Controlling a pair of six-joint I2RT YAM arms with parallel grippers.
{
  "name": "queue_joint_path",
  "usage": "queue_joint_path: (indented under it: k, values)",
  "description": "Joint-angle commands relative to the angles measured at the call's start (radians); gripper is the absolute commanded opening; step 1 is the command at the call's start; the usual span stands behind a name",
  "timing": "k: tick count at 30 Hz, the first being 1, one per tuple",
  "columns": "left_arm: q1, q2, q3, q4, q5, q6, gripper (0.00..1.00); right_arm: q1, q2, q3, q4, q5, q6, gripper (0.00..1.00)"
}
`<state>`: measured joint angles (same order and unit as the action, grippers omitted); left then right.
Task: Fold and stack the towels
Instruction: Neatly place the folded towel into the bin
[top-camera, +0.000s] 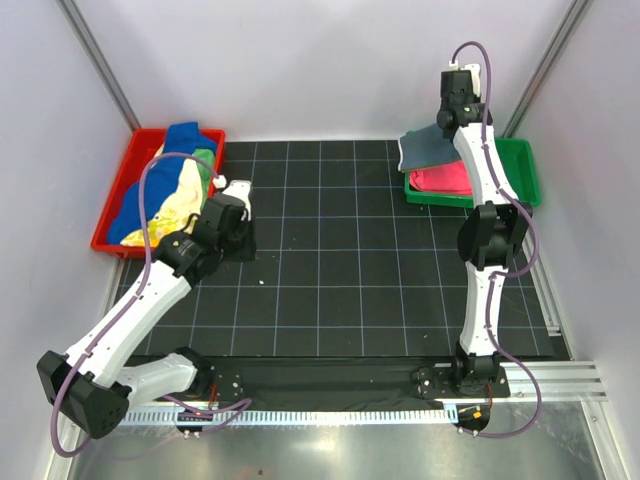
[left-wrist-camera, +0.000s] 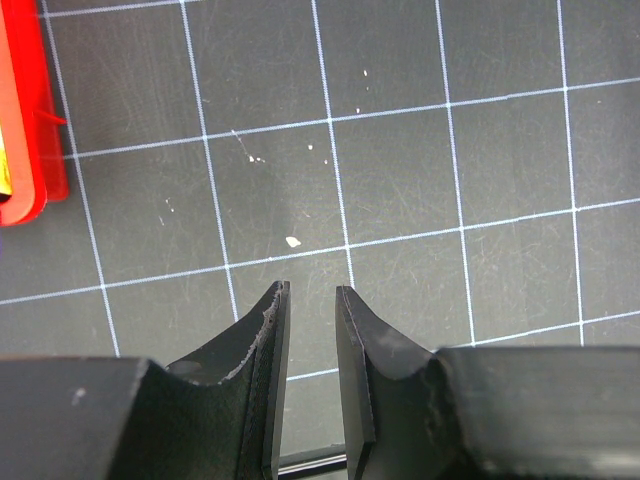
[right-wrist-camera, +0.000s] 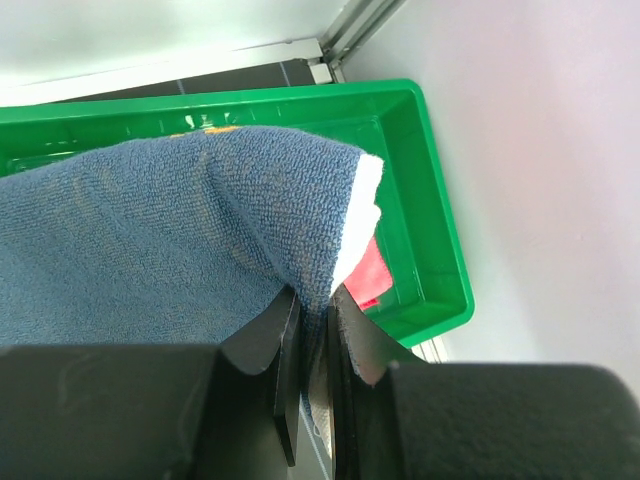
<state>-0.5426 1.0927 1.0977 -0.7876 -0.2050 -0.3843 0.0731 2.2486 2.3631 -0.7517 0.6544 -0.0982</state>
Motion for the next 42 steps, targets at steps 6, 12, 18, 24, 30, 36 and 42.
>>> queue_joint_path:
  k: [6,12,18,24,30,36,42]
  values:
    - [0.004,0.010,0.004,-0.002,0.018,0.010,0.29,-0.048,-0.029,-0.011,-0.001,-0.029,0.048,0.02]
    - [0.004,0.012,0.002,-0.002,0.019,0.010,0.28,-0.059,0.009,-0.048,0.012,-0.048,0.072,0.02]
    - [0.004,0.012,-0.001,-0.004,0.018,0.010,0.28,-0.094,0.060,-0.056,0.022,-0.055,0.091,0.02]
    - [0.004,0.012,-0.001,-0.004,0.018,0.009,0.28,-0.111,0.094,-0.059,0.026,-0.078,0.097,0.02]
    - [0.003,0.013,-0.002,-0.005,0.018,0.007,0.28,-0.119,0.132,-0.056,0.032,-0.088,0.130,0.02]
    - [0.003,0.015,-0.004,-0.004,0.021,0.005,0.28,-0.144,0.174,-0.038,0.017,-0.087,0.172,0.02]
    - [0.004,0.019,-0.004,-0.002,0.022,0.005,0.28,-0.167,0.186,-0.016,0.009,-0.085,0.198,0.02]
